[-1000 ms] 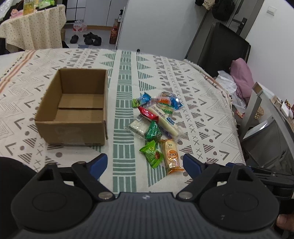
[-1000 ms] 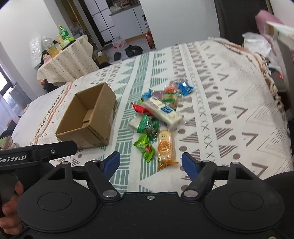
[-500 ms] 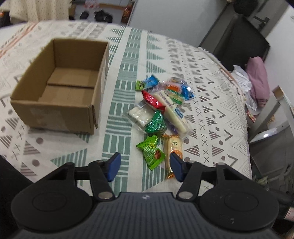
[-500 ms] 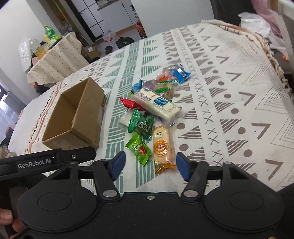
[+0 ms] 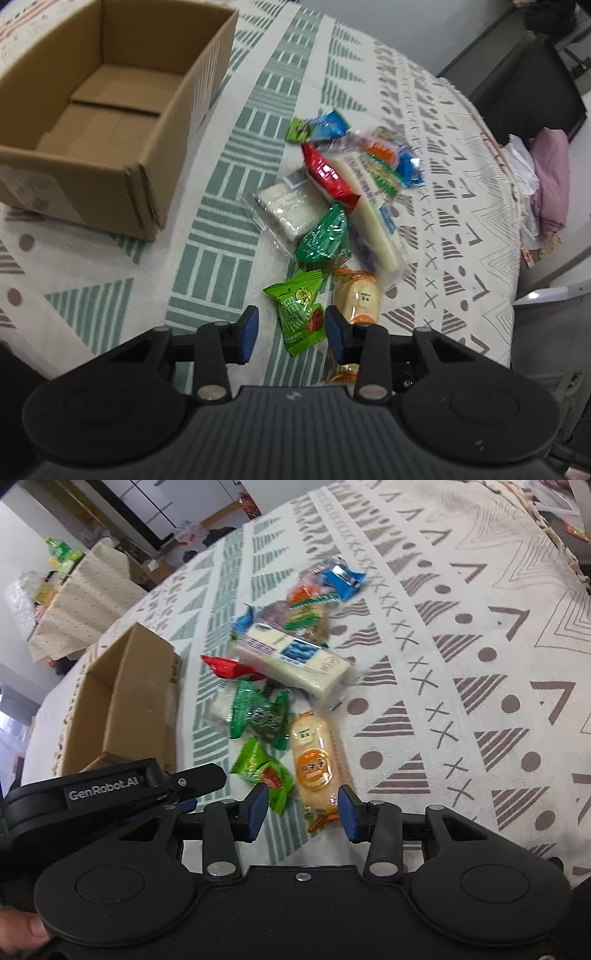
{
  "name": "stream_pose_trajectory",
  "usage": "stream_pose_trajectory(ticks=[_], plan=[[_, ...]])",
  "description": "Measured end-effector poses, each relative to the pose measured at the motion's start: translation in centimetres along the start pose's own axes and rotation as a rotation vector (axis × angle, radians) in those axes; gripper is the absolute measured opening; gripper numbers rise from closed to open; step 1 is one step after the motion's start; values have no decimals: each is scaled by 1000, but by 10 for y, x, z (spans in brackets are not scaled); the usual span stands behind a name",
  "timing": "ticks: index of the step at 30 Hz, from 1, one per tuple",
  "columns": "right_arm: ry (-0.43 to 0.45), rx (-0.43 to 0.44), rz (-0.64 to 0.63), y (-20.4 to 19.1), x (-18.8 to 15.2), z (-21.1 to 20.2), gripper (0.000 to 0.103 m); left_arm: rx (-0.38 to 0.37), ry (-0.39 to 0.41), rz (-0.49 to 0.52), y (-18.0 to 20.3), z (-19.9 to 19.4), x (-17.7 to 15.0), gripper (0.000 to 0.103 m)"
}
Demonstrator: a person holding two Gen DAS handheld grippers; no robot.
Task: Organize snacks
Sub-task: 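Lower the left tool to the green candy packet while the right tool reaches the orange bun, then close the left gripper on the green packet while the right gripper grasps the orange bun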
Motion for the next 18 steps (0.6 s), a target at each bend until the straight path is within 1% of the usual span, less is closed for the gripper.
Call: stream_pose_trajectory(ticks=[3, 11, 13, 18], plan=[[-18, -5, 20, 3, 4, 9, 41, -1, -19, -27, 3, 13, 3, 37], [-46, -38, 26, 7, 11, 27, 41, 22, -61, -70, 6, 39, 4, 37], [-53, -50, 19, 8, 13, 33, 42, 17, -62, -86, 6, 43, 5, 37], [-61, -62, 2, 7, 15, 44, 42, 32, -52, -83, 11, 47, 9, 30]])
Point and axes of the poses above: each gripper's, at about its wrist camera, not at the fingertips, and z roughly the way its jaws point, y to its right, x to its top, the point moved 4 cm from there along z, roughly the way its jaws point, and after that the axes turned 5 degrees about x, right-handed, at the moved point
